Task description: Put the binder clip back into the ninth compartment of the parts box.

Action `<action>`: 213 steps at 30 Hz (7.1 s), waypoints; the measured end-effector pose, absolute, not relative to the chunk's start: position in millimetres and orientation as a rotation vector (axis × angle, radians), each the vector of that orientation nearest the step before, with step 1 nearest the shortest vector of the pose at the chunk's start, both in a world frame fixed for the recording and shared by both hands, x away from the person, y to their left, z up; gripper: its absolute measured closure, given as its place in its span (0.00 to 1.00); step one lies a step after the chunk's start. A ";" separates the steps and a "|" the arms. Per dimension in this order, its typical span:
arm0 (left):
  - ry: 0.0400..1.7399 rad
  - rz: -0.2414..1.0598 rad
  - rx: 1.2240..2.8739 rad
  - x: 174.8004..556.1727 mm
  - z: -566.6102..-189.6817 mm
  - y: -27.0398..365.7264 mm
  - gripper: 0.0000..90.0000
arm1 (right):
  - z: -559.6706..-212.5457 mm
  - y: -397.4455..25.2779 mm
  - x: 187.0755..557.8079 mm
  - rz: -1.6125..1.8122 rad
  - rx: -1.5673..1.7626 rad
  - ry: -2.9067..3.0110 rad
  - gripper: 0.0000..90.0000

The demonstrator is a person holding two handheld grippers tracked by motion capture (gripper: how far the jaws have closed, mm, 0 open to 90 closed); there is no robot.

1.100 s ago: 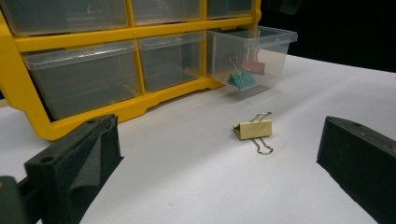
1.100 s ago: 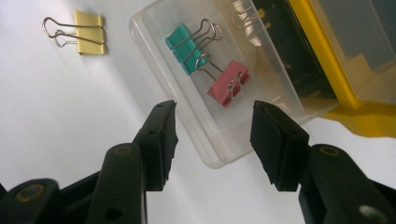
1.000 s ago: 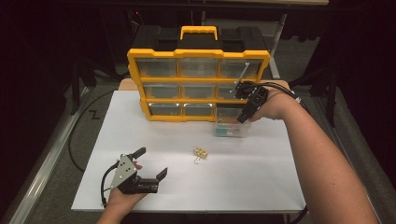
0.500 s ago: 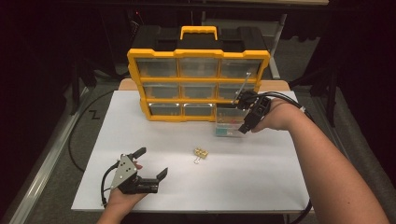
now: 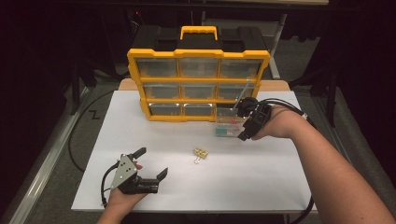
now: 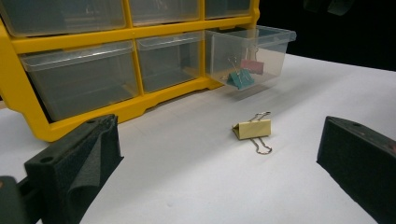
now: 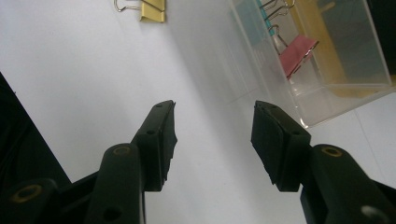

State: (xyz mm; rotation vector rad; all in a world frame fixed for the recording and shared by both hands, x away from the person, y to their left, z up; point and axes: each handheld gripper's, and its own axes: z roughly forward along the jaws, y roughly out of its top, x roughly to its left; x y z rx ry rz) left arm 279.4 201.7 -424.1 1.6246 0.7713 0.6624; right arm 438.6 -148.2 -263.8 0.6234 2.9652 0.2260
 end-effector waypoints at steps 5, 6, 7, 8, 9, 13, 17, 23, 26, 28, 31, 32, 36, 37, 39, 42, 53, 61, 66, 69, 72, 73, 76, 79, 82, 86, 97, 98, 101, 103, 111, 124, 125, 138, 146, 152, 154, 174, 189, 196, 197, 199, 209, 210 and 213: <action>0.770 0.663 1.624 279.3 -424.0 201.5 0.00 | -270.9 -148.0 434.4 0.224 0.617 2.974 0.55; 0.770 0.664 1.623 279.3 -424.1 201.4 0.00 | -272.1 -147.5 433.5 0.220 0.617 2.979 0.55; 0.770 0.663 1.623 279.3 -424.1 201.3 0.00 | -273.7 -147.1 432.6 0.222 0.611 2.982 0.55; 0.770 0.663 1.624 279.3 -424.1 201.4 0.00 | -275.0 -146.5 431.8 0.222 0.608 2.988 0.55; 0.770 0.663 1.623 279.4 -424.2 201.2 0.00 | -276.5 -145.9 431.0 0.224 0.604 2.990 0.55; 0.770 0.663 1.623 279.4 -424.2 200.9 0.00 | -281.3 -143.3 427.7 0.209 0.585 2.997 0.54; 0.769 0.663 1.623 279.5 -424.2 200.8 0.00 | -285.6 -142.1 425.1 0.226 0.585 3.007 0.54; 0.766 0.660 1.623 279.5 -424.1 200.7 0.00 | -296.7 -141.6 421.4 0.222 0.582 3.027 0.52; 0.765 0.658 1.627 279.4 -424.2 200.4 0.00 | -302.8 -141.4 419.4 0.215 0.580 3.037 0.51; 0.764 0.660 1.626 279.4 -424.1 200.4 0.00 | -306.7 -141.2 418.2 0.218 0.580 3.040 0.50; 0.764 0.660 1.627 279.4 -424.1 200.3 0.00 | -310.5 -140.5 416.9 0.226 0.585 3.045 0.49; 0.764 0.660 1.627 279.4 -424.1 200.2 0.00 | -311.2 -140.2 416.7 0.216 0.580 3.046 0.49; 0.764 0.661 1.626 279.3 -424.0 200.1 0.00 | -315.9 -138.5 415.0 0.216 0.572 3.051 0.48; 0.765 0.661 1.626 279.3 -423.9 200.1 0.00 | -317.3 -137.5 414.3 0.206 0.571 3.054 0.47; 0.764 0.661 1.626 279.3 -423.9 200.3 0.00 | -319.2 -136.7 413.7 0.214 0.565 3.054 0.47; 0.763 0.661 1.626 279.2 -423.8 200.4 0.00 | -322.8 -135.3 413.0 0.224 0.569 3.059 0.47; 0.762 0.660 1.628 279.0 -423.7 200.1 0.00 | -342.7 -131.3 409.5 0.220 0.565 3.084 0.44; 0.760 0.660 1.630 279.2 -423.8 199.7 0.00 | -354.4 -122.9 405.5 0.234 0.548 3.086 0.42; 0.761 0.660 1.629 279.2 -423.7 199.8 0.00 | -358.2 -114.1 405.0 0.259 0.530 3.084 0.42; 0.761 0.661 1.628 279.2 -423.7 199.9 0.00 | -360.4 -107.5 404.7 0.270 0.514 3.084 0.42; 0.760 0.661 1.627 279.2 -423.6 199.9 0.00 | -361.4 -99.5 404.1 0.264 0.501 3.085 0.42; 0.760 0.660 1.627 279.2 -423.6 200.0 0.00 | -362.2 -96.9 404.4 0.276 0.492 3.088 0.42; 0.761 0.660 1.627 279.1 -423.6 200.2 0.00 | -363.8 -88.8 405.1 0.288 0.472 3.088 0.42; 0.762 0.660 1.625 279.1 -423.6 200.3 0.00 | -365.8 -81.0 406.1 0.295 0.468 3.087 0.42; 0.761 0.660 1.628 279.2 -423.6 200.6 0.00 | -367.9 -74.5 408.2 0.297 0.459 3.083 0.43; 0.762 0.659 1.626 279.2 -423.7 200.7 0.00 | -370.1 -67.0 411.6 0.309 0.454 3.082 0.44; 0.764 0.657 1.624 279.4 -423.7 201.4 0.00 | -373.3 -51.6 419.9 0.339 0.445 3.071 0.50; 0.764 0.657 1.624 279.3 -423.7 201.4 0.00 | -372.8 -50.6 420.9 0.338 0.447 3.070 0.50; 0.764 0.656 1.623 279.2 -423.6 201.5 0.00 | -371.3 -47.9 423.9 0.347 0.448 3.062 0.53; 0.763 0.656 1.623 279.1 -423.6 201.4 0.00 | -370.4 -46.6 426.4 0.363 0.450 3.060 0.56; 0.762 0.655 1.621 279.5 -423.6 201.6 0.00 | -371.2 -37.1 428.0 0.367 0.434 3.063 0.64; 0.760 0.655 1.618 279.1 -423.4 202.0 0.00 | -370.3 -35.5 432.8 0.359 0.441 3.052 0.81; 0.761 0.654 1.619 279.2 -423.5 201.9 0.00 | -369.6 -36.4 433.7 0.360 0.451 3.059 0.83; 0.761 0.655 1.621 279.1 -423.5 201.7 0.00 | -360.1 -45.2 438.5 0.379 0.420 3.020 0.96; 0.762 0.655 1.620 279.0 -423.4 202.2 0.00 | -353.8 -49.9 439.4 0.372 0.397 3.002 1.00; 0.761 0.656 1.621 278.8 -423.3 202.1 0.00 | -349.3 -54.6 436.2 0.366 0.410 3.021 1.00; 0.761 0.657 1.622 278.9 -423.4 202.0 0.00 | -348.1 -57.1 435.8 0.361 0.403 3.028 1.00; 0.764 0.657 1.625 279.6 -424.3 201.5 0.00 | -340.2 -89.1 432.0 0.308 0.438 3.056 1.00; 0.764 0.658 1.624 279.4 -424.3 201.8 0.00 | -332.9 -113.3 432.8 0.292 0.482 3.060 1.00; 0.764 0.658 1.625 279.7 -424.4 201.7 0.00 | -328.7 -127.4 433.7 0.277 0.500 3.057 1.00; 0.765 0.658 1.625 279.7 -424.4 201.7 0.00 | -328.3 -129.7 433.8 0.283 0.502 3.059 1.00; 0.764 0.658 1.625 279.6 -424.3 201.5 0.00 | -326.5 -134.4 433.8 0.273 0.511 3.058 1.00; 0.763 0.657 1.627 279.6 -424.7 200.4 0.00 | -314.7 -154.1 433.6 0.268 0.548 3.046 1.00; 0.762 0.657 1.629 279.5 -424.5 200.5 0.00 | -312.8 -155.2 433.9 0.262 0.544 3.048 1.00; 0.762 0.659 1.626 279.7 -424.6 200.7 0.00 | -307.2 -158.1 435.0 0.259 0.546 3.048 1.00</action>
